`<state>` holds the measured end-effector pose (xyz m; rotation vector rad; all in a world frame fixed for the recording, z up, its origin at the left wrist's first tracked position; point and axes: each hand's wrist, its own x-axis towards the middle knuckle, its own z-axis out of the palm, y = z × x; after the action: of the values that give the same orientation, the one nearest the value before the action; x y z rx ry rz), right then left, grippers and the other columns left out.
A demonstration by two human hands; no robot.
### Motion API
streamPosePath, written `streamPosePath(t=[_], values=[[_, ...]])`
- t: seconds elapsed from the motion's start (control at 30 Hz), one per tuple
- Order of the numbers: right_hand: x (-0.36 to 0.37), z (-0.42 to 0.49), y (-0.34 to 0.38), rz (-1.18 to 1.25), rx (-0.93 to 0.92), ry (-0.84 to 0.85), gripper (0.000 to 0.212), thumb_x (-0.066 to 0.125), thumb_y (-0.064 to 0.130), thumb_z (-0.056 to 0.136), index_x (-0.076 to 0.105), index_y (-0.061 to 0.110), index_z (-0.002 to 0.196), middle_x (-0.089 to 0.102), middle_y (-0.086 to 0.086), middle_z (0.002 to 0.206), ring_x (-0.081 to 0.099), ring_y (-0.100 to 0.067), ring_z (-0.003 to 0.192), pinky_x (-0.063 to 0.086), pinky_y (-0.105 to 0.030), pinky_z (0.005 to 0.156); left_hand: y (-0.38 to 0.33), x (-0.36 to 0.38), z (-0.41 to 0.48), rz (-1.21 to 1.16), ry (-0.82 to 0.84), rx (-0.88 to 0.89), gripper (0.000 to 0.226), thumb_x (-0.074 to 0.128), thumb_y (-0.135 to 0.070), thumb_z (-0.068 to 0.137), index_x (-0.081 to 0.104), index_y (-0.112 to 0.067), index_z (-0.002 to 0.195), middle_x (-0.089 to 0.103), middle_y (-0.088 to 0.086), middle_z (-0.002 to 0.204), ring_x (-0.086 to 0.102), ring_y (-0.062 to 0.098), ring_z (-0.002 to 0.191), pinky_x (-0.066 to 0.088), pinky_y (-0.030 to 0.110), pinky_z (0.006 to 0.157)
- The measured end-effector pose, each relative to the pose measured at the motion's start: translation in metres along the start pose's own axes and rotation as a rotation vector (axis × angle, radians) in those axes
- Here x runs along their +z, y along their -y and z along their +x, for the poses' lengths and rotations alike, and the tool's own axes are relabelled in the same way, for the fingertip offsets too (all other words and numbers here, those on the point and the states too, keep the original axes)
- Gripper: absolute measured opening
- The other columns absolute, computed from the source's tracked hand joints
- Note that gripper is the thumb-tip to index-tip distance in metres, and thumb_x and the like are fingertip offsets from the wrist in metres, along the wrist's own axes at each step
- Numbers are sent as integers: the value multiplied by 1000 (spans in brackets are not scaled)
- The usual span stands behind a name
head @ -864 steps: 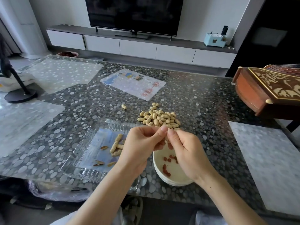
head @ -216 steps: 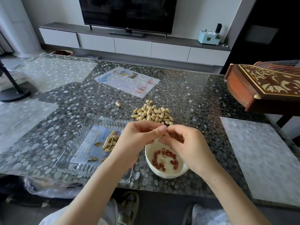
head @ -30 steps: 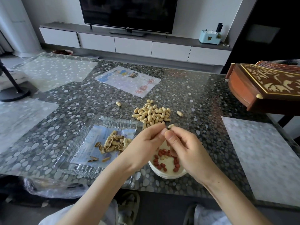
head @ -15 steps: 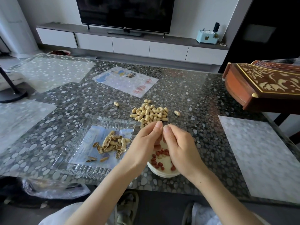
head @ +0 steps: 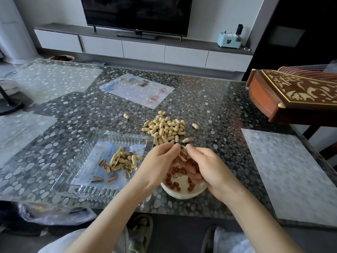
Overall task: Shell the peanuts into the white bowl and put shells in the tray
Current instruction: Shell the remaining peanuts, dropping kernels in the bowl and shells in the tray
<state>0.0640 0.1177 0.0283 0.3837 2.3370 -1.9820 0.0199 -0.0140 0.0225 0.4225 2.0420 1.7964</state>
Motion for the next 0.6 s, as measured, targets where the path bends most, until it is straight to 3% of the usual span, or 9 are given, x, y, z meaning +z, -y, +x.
streamPosePath(t=[0.1,0.2,0.3,0.37,0.47,0.6], values=[[-5,2,1,110,117,12,46,43,30,101,53,18,58,46,5,48,41,-1,35,30,-13,35,-2,0,1,25,5,-45,35,48,-32,97,66,-3,90,74,10,86,71,25,84,53,46,88],[-6,3,0,117,131,-17,45,42,29,101,53,17,60,47,8,45,42,1,34,30,-11,34,-6,3,1,112,-51,9,37,49,-32,96,62,-1,81,69,8,76,67,22,76,52,47,84],[-3,4,-3,-3,120,-104,43,40,35,101,55,17,65,48,13,44,45,0,41,33,-16,43,-6,8,3,229,-100,71,42,46,-33,96,56,6,83,56,10,72,53,19,68,50,47,73],[-4,8,-7,-63,100,-195,44,39,37,101,57,15,68,46,11,46,44,-6,47,34,-23,50,-5,10,4,269,-132,115,43,45,-31,97,53,6,79,50,7,67,46,15,62,42,36,60],[-12,11,-6,-140,31,-309,44,40,34,101,60,9,71,45,5,50,42,-12,49,34,-29,51,-2,9,6,368,-209,151,41,45,-30,97,50,1,69,45,2,59,37,8,50,30,19,49],[-23,13,-6,-150,5,-326,38,50,32,98,63,2,78,43,5,47,39,-8,41,33,-24,45,3,4,9,702,-261,223,41,47,-36,94,49,-13,60,50,-3,59,40,9,50,29,20,46]])
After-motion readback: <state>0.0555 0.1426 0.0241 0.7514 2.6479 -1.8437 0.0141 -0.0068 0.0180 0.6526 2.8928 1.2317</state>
